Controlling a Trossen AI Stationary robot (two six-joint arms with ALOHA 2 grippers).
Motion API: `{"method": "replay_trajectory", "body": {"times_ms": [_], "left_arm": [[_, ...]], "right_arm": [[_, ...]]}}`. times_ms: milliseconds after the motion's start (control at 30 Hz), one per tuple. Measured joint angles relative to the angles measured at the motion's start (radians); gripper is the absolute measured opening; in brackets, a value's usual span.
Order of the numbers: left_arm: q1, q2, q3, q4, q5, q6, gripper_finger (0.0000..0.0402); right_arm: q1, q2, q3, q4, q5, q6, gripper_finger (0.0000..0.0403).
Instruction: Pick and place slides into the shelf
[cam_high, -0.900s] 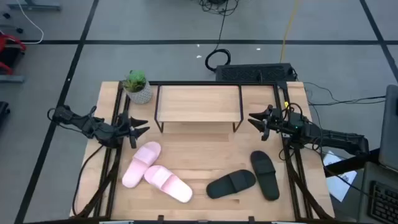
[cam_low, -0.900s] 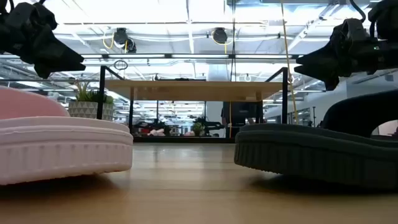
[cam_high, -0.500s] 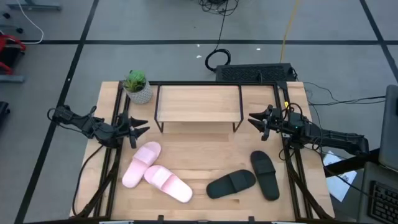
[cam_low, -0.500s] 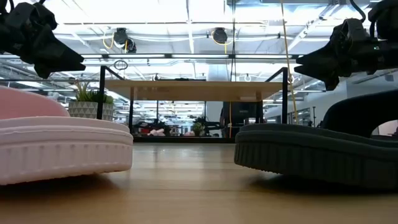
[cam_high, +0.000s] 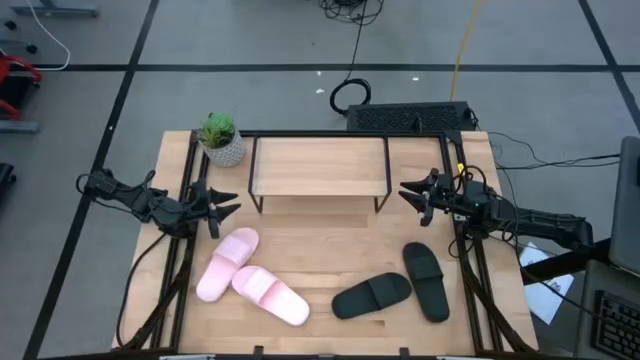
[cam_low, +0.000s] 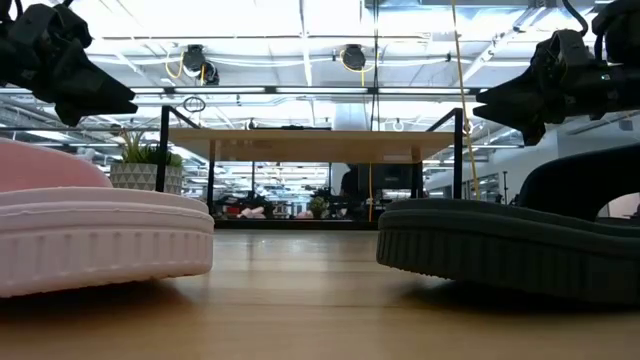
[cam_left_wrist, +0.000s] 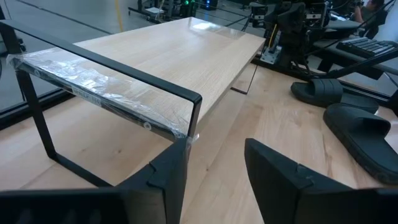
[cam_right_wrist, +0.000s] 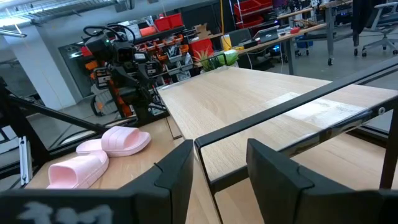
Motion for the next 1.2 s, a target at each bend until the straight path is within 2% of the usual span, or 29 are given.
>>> {"method": "replay_trajectory", "body": {"times_ms": [300,500,767,967,1033,1200], "left_arm": [[0.000,0.000,0.000,0.000,0.000,0.000,0.0159],[0.000,0.000,0.000,0.012,-0.027,0.034,0.0159],[0.000,0.000,0.000,0.167,-0.035,0.030,0.0159],[0.000,0.000,0.000,0.321,-0.005,-0.041,0.0159],[0.000,0.000,0.000,0.360,-0.004,-0.034,0.0159],[0.000,0.000,0.000,0.390,0.015,-0.030,0.0159]], "right_arm": [[0.000,0.000,0.000,0.000,0.003,0.000,0.0141],[-0.001,0.000,0.000,0.011,0.082,-0.003,0.0141],[-0.001,0.000,0.000,0.038,0.080,0.037,0.0141],[0.000,0.000,0.000,0.146,0.073,0.058,0.0141],[0.000,0.000,0.000,0.185,0.041,0.047,0.0141],[0.000,0.000,0.000,0.262,-0.143,-0.048,0.0141]]}}
